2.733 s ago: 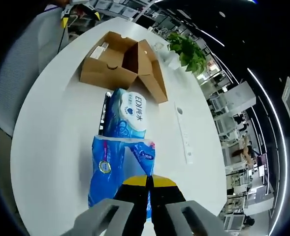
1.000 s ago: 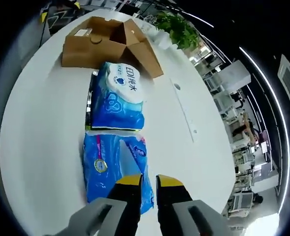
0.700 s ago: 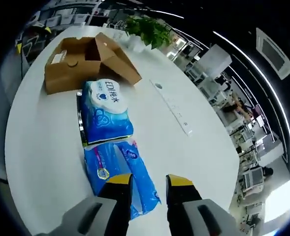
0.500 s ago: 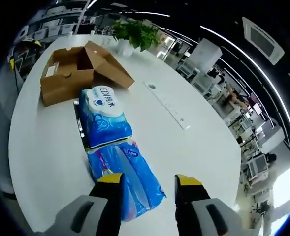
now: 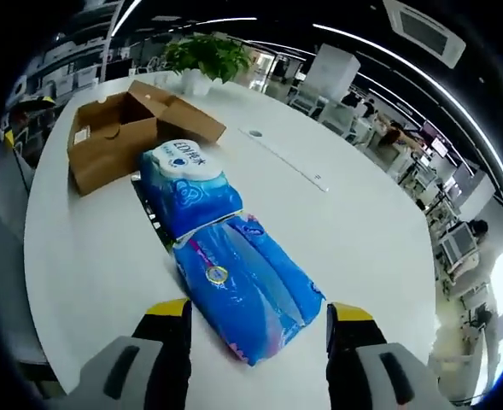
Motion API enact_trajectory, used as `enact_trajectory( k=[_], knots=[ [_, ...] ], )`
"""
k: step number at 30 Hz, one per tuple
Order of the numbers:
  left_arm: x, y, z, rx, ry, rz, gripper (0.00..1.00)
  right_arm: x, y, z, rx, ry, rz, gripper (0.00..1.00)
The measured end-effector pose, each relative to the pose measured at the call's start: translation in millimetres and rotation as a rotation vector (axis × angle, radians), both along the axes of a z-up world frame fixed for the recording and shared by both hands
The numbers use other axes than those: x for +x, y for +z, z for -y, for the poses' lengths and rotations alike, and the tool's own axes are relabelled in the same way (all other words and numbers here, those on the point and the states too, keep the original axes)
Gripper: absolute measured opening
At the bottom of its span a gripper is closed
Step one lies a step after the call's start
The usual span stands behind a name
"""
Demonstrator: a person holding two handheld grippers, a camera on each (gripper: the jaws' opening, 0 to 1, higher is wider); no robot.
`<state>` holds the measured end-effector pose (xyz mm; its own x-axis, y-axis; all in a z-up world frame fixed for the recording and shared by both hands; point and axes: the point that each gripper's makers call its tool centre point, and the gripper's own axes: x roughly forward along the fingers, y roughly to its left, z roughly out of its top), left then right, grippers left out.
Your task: Operate the shoe box by opening the lid, removing the specified soft item, and placing it in the target area until the item is outside and the box remains undamaged.
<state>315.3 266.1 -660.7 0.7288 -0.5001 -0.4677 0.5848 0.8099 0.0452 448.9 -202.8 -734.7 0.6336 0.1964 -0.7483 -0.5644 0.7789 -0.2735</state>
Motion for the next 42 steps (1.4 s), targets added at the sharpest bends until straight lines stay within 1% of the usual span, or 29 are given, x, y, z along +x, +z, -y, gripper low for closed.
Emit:
enact_trajectory(
  k=[3,5,7,10,13,15,18,20,23,25,27,29,30,31,35,38,42],
  knots=[
    [-0.1,0.4,-0.7,-0.002,0.005,0.000,0.99,-3.6,-12.6,1.1,-0.019,-0.005,-0.015,0.63],
    [-0.2,0.0,-0.9,0.000,0.005,-0.001,0.99,-5.8,-18.7,2.5,-0.022,-0.024,-0.025,0.64],
    [-0.1,-0.4,-1.0,0.002,0.006,-0.003,0.99,-8.9,-25.6,3.0,-0.011,-0.039,-0.049,0.64],
    [-0.3,-1.0,-0.7,0.004,0.006,-0.006,0.99,-8.1,-31.9,4.7,-0.004,-0.055,-0.058,0.64],
    [0.0,-1.6,-1.0,0.006,0.007,-0.009,0.99,-7.9,-33.5,4.0,0.020,-0.082,-0.062,0.63],
    [0.1,-2.3,-1.6,0.009,0.010,-0.011,0.99,-6.5,-35.5,5.7,0.006,-0.080,-0.062,0.60],
    [0.0,-3.2,-1.8,0.012,0.010,-0.014,0.99,-5.4,-34.1,4.1,0.000,-0.075,-0.059,0.60],
    [-0.2,-3.9,-2.2,0.015,0.010,-0.015,0.99,-2.4,-31.8,5.7,-0.015,-0.073,-0.041,0.59],
    [0.2,-4.5,-3.3,0.016,0.013,-0.017,0.98,-1.7,-28.7,4.5,-0.011,-0.086,-0.023,0.63],
    [1.0,-4.1,-3.6,0.014,0.016,-0.017,0.98,-0.7,-22.9,2.6,-0.017,-0.074,0.015,0.63],
    [1.6,-4.4,-4.3,0.015,0.018,-0.019,0.98,0.4,-20.6,3.0,-0.028,-0.063,0.030,0.65],
    [2.1,-4.6,-4.3,0.014,0.017,-0.020,0.98,3.2,-23.1,7.5,-0.039,-0.063,0.023,0.70],
    [2.1,-4.8,-4.2,0.015,0.015,-0.021,0.98,4.0,-24.0,9.5,-0.038,-0.068,0.020,0.71],
    [2.1,-5.0,-4.2,0.015,0.014,-0.022,0.98,3.5,-24.8,10.4,-0.034,-0.075,0.015,0.71],
    [2.0,-5.4,-3.8,0.017,0.013,-0.025,0.98,2.3,-35.8,10.7,0.016,-0.106,-0.038,0.74],
    [2.2,-6.2,-4.1,0.019,0.014,-0.027,0.98,3.8,-40.1,5.2,0.053,-0.117,-0.056,0.73],
    [2.6,-7.2,-4.8,0.022,0.017,-0.029,0.98,10.1,-46.3,2.8,0.072,-0.131,-0.061,0.73]
  ],
)
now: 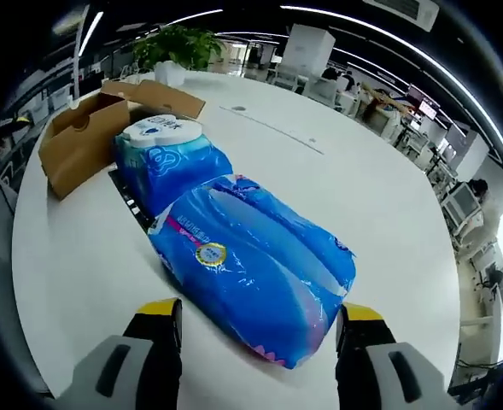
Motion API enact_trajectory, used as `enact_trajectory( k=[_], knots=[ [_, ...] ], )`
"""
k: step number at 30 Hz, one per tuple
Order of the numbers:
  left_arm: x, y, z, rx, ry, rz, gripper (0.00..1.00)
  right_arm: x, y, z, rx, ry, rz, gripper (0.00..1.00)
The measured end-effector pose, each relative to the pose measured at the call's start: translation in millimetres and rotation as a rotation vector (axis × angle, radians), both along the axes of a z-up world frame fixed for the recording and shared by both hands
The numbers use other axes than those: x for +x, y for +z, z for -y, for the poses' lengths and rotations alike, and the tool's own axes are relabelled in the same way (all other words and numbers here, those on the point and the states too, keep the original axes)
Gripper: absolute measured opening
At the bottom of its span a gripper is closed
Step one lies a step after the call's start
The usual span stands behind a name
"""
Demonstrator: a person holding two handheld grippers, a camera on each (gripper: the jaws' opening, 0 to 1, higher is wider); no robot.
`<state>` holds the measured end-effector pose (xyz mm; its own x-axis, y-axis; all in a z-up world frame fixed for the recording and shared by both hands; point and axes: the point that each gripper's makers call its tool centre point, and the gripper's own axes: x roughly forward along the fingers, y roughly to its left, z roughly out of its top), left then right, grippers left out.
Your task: Operate the shoe box by opening the lid, removing the specified soft item, and placing it in the target area until the item is outside and the box remains undamaged.
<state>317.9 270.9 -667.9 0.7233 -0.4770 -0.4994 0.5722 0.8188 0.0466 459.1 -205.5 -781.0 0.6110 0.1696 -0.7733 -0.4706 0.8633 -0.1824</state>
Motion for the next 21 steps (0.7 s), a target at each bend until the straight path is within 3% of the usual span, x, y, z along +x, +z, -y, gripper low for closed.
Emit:
enact_trajectory(
  k=[21],
  knots=[
    [-1.1,-1.9,-1.3,0.007,0.006,-0.009,0.98,16.0,-3.6,-4.1,0.018,-0.091,0.022,0.73]
  ],
)
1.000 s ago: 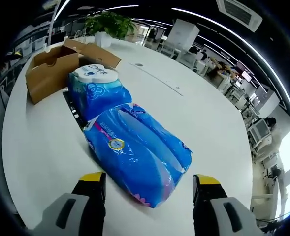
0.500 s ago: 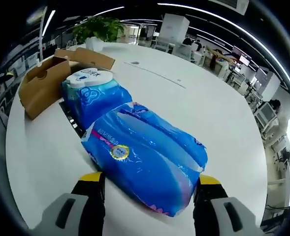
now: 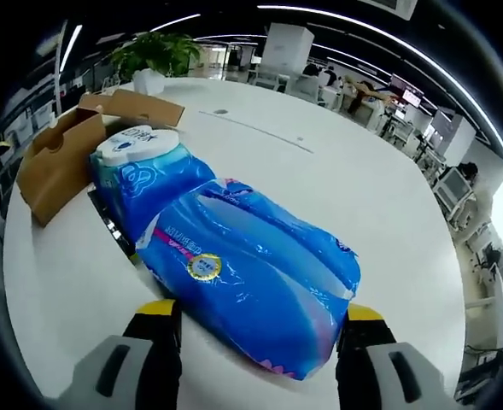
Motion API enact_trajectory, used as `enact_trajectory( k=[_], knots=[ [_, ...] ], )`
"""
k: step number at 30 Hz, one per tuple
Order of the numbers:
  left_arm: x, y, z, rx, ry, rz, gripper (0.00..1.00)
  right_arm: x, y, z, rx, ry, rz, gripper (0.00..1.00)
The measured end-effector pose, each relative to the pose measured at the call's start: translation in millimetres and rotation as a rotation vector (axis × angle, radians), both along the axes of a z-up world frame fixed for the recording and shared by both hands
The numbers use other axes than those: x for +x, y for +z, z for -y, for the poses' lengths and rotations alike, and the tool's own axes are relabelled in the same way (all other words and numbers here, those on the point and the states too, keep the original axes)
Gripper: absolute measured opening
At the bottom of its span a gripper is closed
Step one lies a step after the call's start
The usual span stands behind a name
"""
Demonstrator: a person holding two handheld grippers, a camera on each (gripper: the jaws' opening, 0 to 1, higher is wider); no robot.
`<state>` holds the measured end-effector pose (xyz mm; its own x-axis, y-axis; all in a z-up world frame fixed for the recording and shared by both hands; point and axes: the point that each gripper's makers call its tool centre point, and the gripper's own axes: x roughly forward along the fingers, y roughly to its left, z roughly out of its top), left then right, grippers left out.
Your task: Operate the shoe box by opening the lid, removing the specified soft item, and placing it in the target area until the item is outside and the box remains undamaged.
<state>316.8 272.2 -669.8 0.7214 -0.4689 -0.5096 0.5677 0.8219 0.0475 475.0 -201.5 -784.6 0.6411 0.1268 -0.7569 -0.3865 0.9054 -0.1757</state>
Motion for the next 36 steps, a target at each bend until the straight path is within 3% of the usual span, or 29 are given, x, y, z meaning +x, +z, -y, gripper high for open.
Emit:
enact_trajectory(
  k=[10,21,32,36],
  knots=[
    [1.3,3.2,-0.8,-0.010,0.003,0.014,0.98,-4.3,5.9,4.4,0.000,0.013,0.003,0.74],
    [1.3,6.8,1.0,-0.024,-0.001,0.028,0.99,-20.5,29.8,-3.4,0.004,0.046,0.046,0.78],
    [0.5,10.7,1.9,-0.046,-0.010,0.040,0.99,-40.7,64.3,-34.3,0.017,0.132,0.092,0.80],
    [1.0,12.1,3.0,-0.053,-0.015,0.045,0.99,-55.4,73.7,-62.2,0.016,0.251,0.057,0.80]
  ],
)
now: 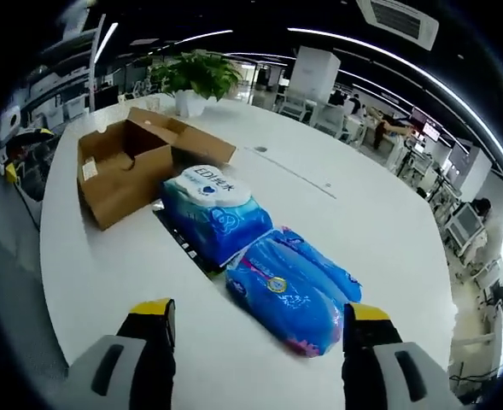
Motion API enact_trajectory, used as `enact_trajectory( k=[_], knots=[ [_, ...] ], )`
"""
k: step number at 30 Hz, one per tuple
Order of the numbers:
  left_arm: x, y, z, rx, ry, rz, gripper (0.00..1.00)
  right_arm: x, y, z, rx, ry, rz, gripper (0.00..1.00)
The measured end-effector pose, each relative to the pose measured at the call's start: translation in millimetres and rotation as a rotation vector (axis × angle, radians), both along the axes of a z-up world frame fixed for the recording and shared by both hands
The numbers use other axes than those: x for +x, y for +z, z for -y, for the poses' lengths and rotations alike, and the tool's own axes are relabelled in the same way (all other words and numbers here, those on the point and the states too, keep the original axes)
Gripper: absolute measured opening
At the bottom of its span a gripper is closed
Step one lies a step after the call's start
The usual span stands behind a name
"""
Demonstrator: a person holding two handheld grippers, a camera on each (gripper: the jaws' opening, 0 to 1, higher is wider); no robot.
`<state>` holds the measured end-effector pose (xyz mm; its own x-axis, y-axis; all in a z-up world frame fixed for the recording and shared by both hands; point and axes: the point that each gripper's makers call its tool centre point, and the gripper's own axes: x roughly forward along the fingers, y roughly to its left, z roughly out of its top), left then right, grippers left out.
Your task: Operate the shoe box by opening the lid, removing the specified soft item, and placing it in the target area until the item is outside and the box remains undamaged.
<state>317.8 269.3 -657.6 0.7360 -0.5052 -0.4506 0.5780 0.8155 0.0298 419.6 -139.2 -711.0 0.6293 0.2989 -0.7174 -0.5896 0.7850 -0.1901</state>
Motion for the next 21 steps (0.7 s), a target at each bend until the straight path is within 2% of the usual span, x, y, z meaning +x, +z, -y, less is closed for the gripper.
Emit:
enact_trajectory(
  k=[2,7,11,21],
  knots=[
    [0.5,1.6,0.0,-0.005,-0.001,0.008,0.99,-0.4,5.0,-9.3,-0.017,0.060,0.015,0.80],
    [1.2,3.6,-0.6,-0.019,0.002,0.016,0.99,-5.6,13.7,-36.2,-0.031,0.176,-0.008,0.79],
    [-0.3,3.2,0.6,-0.010,-0.011,0.022,0.99,-8.1,24.7,-65.6,-0.013,0.277,-0.023,0.77],
    [-0.3,4.3,2.1,-0.008,-0.021,0.033,0.99,4.8,45.4,-126.2,-0.039,0.483,-0.035,0.74]
  ],
)
